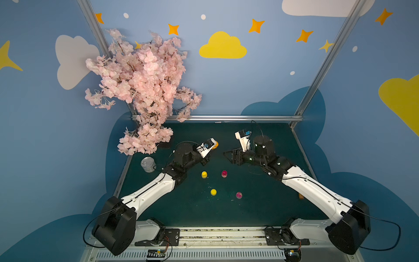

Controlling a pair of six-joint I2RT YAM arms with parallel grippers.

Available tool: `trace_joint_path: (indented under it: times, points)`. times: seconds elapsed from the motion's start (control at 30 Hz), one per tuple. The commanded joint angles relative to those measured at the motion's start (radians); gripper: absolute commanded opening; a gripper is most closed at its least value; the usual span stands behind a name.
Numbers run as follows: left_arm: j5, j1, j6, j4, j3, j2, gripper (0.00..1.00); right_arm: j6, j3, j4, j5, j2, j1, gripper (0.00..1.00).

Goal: Close the paint jar lid
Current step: Screw the lid onto the paint jar.

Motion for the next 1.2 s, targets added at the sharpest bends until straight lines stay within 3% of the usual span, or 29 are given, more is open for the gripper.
trace_joint_path:
  times: [0.0, 0.17, 0.37, 0.6, 0.97, 1.17]
  points:
    - [0.276, 0.071, -0.116, -0.111, 0.043, -0.017, 0.27, -0.103, -0.063, 0.029, -0.036, -0.061, -0.008, 0.68]
    - [0.632, 0.106, -0.093, -0.186, 0.061, -0.025, 0.27, -0.334, -0.112, 0.094, -0.21, -0.11, -0.026, 0.67]
    - [0.838, 0.105, -0.089, -0.237, 0.097, -0.007, 0.27, -0.458, -0.049, 0.127, -0.446, -0.083, -0.058, 0.63]
    - [0.873, 0.102, -0.106, -0.221, 0.094, -0.001, 0.27, -0.456, 0.048, 0.109, -0.606, 0.018, -0.074, 0.57]
    - [0.874, 0.099, -0.111, -0.198, 0.092, 0.007, 0.27, -0.431, 0.136, 0.131, -0.739, 0.137, -0.068, 0.53]
    - [0.866, 0.099, -0.108, -0.196, 0.092, 0.002, 0.27, -0.448, 0.166, 0.096, -0.749, 0.166, -0.055, 0.47]
